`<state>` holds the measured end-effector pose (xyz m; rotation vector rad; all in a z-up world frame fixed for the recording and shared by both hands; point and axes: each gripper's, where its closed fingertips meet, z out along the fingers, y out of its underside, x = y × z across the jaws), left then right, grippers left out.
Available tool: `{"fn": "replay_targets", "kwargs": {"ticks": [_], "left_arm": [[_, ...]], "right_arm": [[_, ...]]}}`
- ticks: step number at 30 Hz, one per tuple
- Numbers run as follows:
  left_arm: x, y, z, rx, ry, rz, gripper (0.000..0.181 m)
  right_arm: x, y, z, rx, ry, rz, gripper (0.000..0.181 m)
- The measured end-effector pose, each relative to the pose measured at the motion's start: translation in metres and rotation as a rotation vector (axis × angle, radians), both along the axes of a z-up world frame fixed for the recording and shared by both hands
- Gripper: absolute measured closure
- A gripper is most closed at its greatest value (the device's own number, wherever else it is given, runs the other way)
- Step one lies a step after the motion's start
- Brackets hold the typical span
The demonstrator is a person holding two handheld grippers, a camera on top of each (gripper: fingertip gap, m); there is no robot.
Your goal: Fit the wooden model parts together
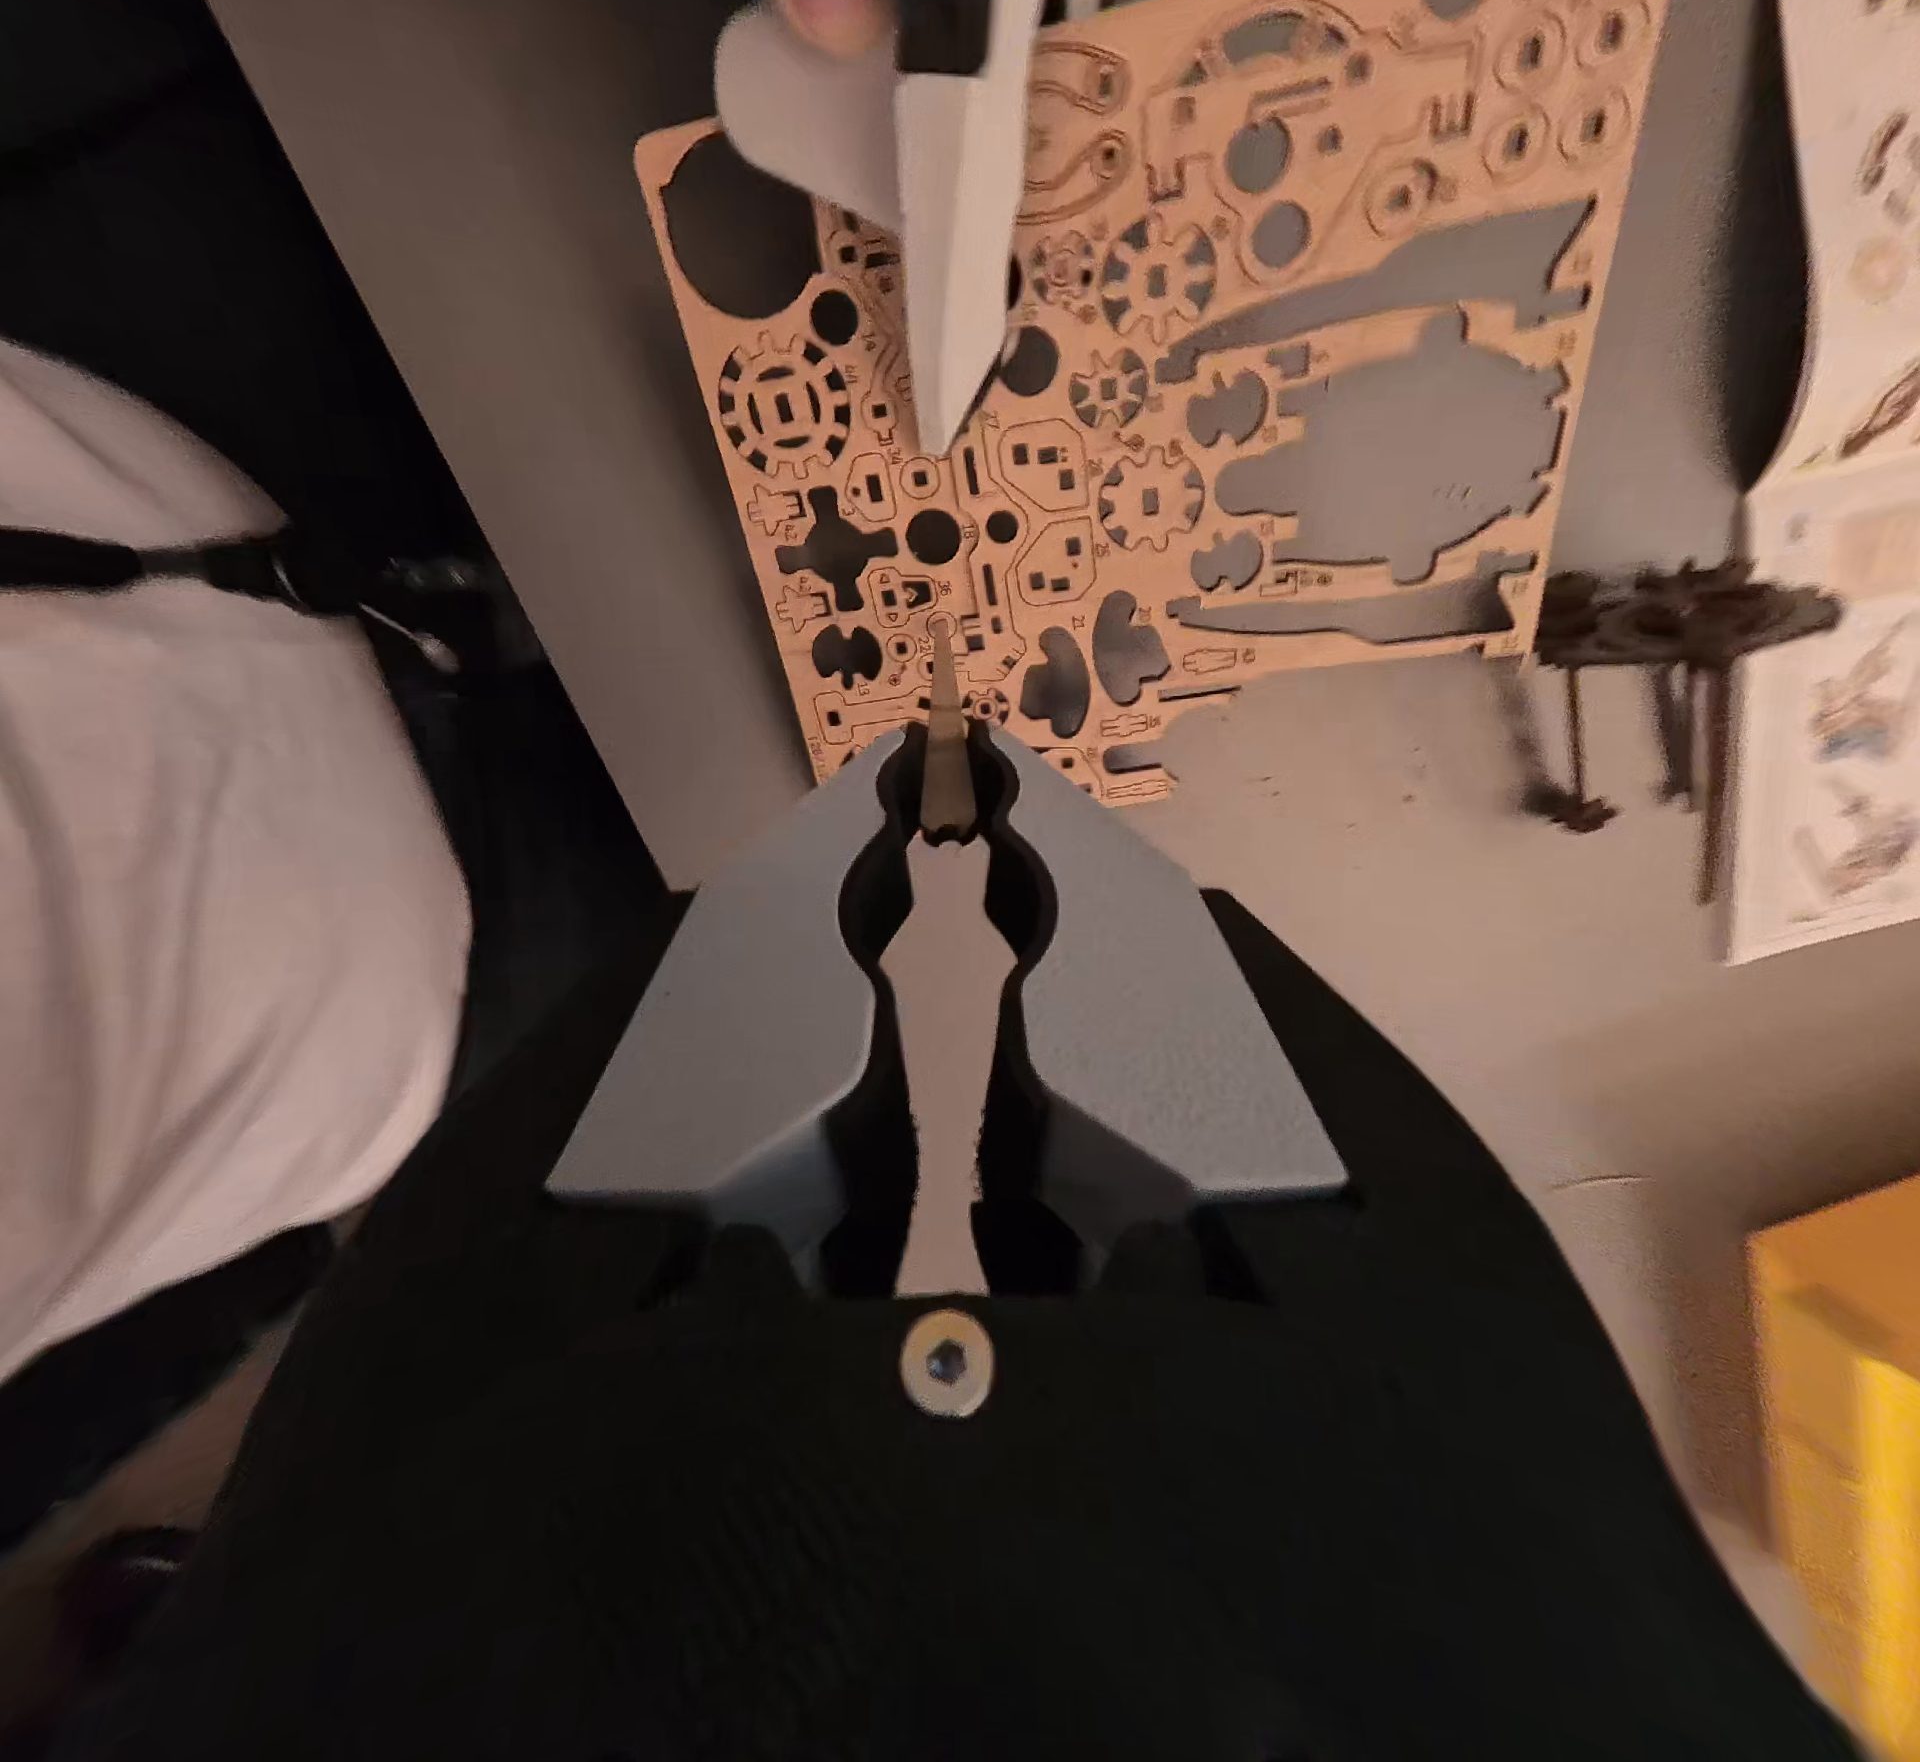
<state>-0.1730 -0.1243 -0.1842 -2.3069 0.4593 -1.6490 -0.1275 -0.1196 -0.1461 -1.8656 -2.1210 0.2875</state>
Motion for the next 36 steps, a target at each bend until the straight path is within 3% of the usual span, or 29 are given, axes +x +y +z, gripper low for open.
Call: {"fn": "replay_targets", "kwargs": {"ticks": [4,7,11,19,27,30,36], "left_arm": [[0.0,0.001,0.001,0.0,-0.005,0.004,0.179],[0.001,0.0,0.003,0.012,-0.012,0.0,0.179],[0.001,-0.001,0.002,0.011,-0.009,-0.009,0.179],[0.003,-0.003,0.003,0.015,-0.012,-0.027,0.178],[0.004,-0.006,0.003,0.02,-0.013,-0.042,0.178],[0.002,-0.004,0.0,-0.013,-0.009,-0.024,0.179],[0.002,-0.003,-0.001,-0.037,-0.015,-0.018,0.18]], "right_arm": [[0.006,0.008,-0.002,-0.206,0.098,-0.178,0.175],[0.009,0.011,-0.001,-0.327,0.173,-0.231,0.175],[0.011,0.01,-0.002,-0.315,0.216,-0.155,0.175],[0.016,0.017,-0.007,-0.533,0.254,-0.132,0.175],[0.016,0.026,-0.013,-0.79,0.187,-0.148,0.175],[0.011,0.026,-0.013,-0.714,0.153,-0.137,0.175],[0.002,0.004,0.002,-0.154,-0.047,0.119,0.175]]}}
